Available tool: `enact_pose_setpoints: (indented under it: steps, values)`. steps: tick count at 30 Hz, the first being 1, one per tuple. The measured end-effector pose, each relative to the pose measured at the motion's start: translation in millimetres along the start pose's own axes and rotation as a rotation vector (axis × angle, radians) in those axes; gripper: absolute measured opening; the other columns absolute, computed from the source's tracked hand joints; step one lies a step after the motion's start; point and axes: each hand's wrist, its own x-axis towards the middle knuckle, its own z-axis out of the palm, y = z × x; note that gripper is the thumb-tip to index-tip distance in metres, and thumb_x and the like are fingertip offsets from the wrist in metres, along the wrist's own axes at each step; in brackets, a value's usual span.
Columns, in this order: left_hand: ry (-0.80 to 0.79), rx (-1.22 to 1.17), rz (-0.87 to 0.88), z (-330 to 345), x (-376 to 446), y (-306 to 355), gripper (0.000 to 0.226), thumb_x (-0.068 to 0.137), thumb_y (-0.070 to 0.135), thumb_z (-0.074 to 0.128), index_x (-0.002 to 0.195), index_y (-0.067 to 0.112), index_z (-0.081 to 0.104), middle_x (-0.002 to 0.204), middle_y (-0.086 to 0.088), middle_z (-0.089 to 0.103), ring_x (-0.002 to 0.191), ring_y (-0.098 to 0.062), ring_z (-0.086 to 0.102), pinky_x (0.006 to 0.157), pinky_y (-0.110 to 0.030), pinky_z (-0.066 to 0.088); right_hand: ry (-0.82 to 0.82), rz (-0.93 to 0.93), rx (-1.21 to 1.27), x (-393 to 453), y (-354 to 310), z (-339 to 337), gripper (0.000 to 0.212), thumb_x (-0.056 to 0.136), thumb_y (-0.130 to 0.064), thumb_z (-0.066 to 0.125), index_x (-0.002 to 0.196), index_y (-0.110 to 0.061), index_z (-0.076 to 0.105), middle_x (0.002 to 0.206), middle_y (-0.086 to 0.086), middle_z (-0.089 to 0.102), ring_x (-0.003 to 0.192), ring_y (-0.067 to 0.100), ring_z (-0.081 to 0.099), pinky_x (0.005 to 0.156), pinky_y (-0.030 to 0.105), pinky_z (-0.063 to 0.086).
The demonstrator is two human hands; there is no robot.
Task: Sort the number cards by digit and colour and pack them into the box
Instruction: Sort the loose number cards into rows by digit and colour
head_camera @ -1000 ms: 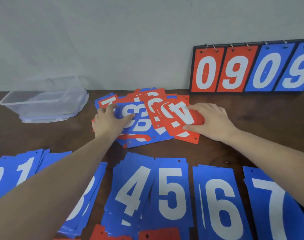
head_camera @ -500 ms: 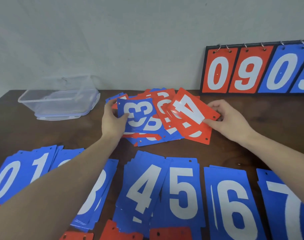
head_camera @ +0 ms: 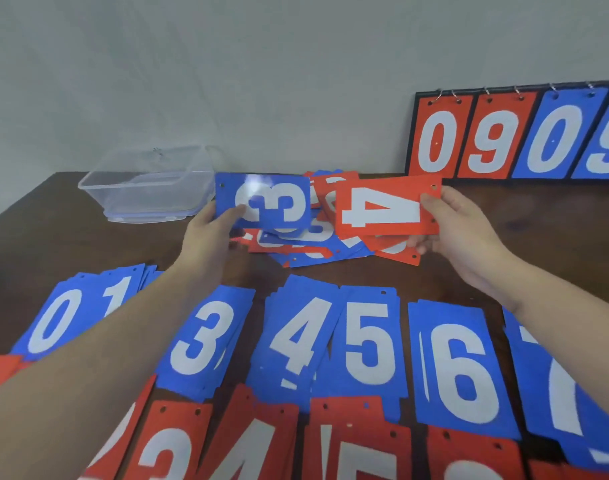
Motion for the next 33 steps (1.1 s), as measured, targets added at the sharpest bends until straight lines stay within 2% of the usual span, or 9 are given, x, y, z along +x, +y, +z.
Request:
enact_pose_setpoints:
  steps: [2, 7, 12, 16, 19, 21, 24, 30, 33]
  values:
    - [-0.038, -0.053, -0.043, -10.7, -19.2, 3.9, 0.011, 0.095, 0.019, 0.066, 0.104, 0.020, 0.071, 0.112, -0.006, 0.074, 0.093, -0.027, 0.061, 0.081, -0.038, 0.045, -0.052, 0.014, -0.049, -13.4, -3.3, 9.0, 0.023, 0.105, -0.022, 0.053, 0.127, -0.023, 0.060, 0.084, 0.005, 0.073, 0.064, 0.016, 0.067, 0.058, 0.028, 0.050]
    - [-0.044, -0.114, -0.131, -43.9, -59.4, -1.5, 0.013, 0.096, 0.010, 0.056, 0.099, 0.015, 0.068, 0.107, -0.007, 0.075, 0.090, -0.027, 0.063, 0.088, -0.038, 0.048, -0.125, 0.083, -0.070, -47.6, -5.9, 36.5, 0.024, 0.097, -0.011, 0.066, 0.118, -0.019, 0.057, 0.096, 0.009, 0.074, 0.062, 0.011, 0.065, 0.063, 0.028, 0.052]
    - [-0.008, -0.028, -0.100, -78.7, -91.8, -15.5, 0.015, 0.098, 0.003, 0.055, 0.100, 0.018, 0.060, 0.091, -0.003, 0.075, 0.079, -0.015, 0.066, 0.079, -0.030, 0.047, -0.154, 0.094, -0.084, -71.4, -0.2, 56.9, 0.018, 0.096, -0.015, 0.067, 0.113, -0.016, 0.065, 0.084, 0.011, 0.068, 0.057, 0.011, 0.057, 0.059, 0.026, 0.048]
    - [0.108, -0.049, -0.085, -108.0, -106.1, -26.8, 0.025, 0.096, 0.007, 0.063, 0.108, 0.025, 0.052, 0.090, -0.015, 0.062, 0.065, -0.014, 0.054, 0.067, -0.031, 0.041, -0.149, 0.053, -0.119, -88.0, 6.5, 67.2, 0.017, 0.097, -0.017, 0.065, 0.111, -0.024, 0.070, 0.078, 0.003, 0.066, 0.054, 0.009, 0.052, 0.059, 0.026, 0.046]
    - [0.141, -0.043, -0.082, -124.5, -112.3, -31.9, 0.020, 0.095, 0.015, 0.066, 0.110, 0.025, 0.057, 0.090, -0.010, 0.062, 0.073, -0.020, 0.053, 0.071, -0.034, 0.041, -0.155, 0.063, -0.167, -95.5, 9.9, 72.4, 0.023, 0.099, -0.022, 0.063, 0.119, -0.030, 0.068, 0.079, 0.001, 0.068, 0.059, 0.010, 0.056, 0.065, 0.031, 0.048]
    - [0.140, -0.074, -0.094, -131.1, -114.2, -32.2, 0.011, 0.096, 0.017, 0.066, 0.095, 0.026, 0.060, 0.095, -0.009, 0.065, 0.087, -0.025, 0.060, 0.078, -0.037, 0.046, -0.150, 0.068, -0.180, -98.1, 11.5, 76.5, 0.027, 0.099, -0.023, 0.062, 0.123, -0.034, 0.065, 0.082, 0.002, 0.070, 0.065, 0.013, 0.060, 0.068, 0.034, 0.052]
    - [0.107, -0.080, -0.135, -133.8, -112.4, -27.4, 0.021, 0.094, 0.021, 0.069, 0.075, 0.029, 0.063, 0.099, -0.008, 0.070, 0.097, -0.029, 0.067, 0.087, -0.047, 0.050, -0.094, 0.068, -0.155, -100.8, 14.2, 80.5, 0.026, 0.100, -0.024, 0.063, 0.123, -0.036, 0.059, 0.100, 0.001, 0.075, 0.088, 0.020, 0.074, 0.086, 0.046, 0.060]
    - [0.021, -0.018, -0.107, -118.8, -102.0, -18.2, 0.020, 0.095, 0.019, 0.068, 0.077, 0.027, 0.070, 0.089, -0.005, 0.075, 0.082, -0.024, 0.073, 0.071, -0.038, 0.058, -0.040, 0.067, -0.186, -107.5, 12.7, 77.1, 0.026, 0.099, -0.029, 0.064, 0.124, -0.028, 0.055, 0.102, 0.003, 0.075, 0.096, 0.028, 0.074, 0.083, 0.046, 0.060]
    - [0.034, 0.066, -0.066, -104.7, -88.6, -19.0, 0.006, 0.094, 0.017, 0.069, 0.099, 0.021, 0.069, 0.098, -0.005, 0.077, 0.089, -0.026, 0.074, 0.079, -0.043, 0.060, -0.030, 0.065, -0.200, -111.4, 10.6, 73.0, 0.023, 0.099, -0.030, 0.063, 0.121, -0.030, 0.056, 0.104, 0.003, 0.074, 0.096, 0.029, 0.073, 0.085, 0.048, 0.060]
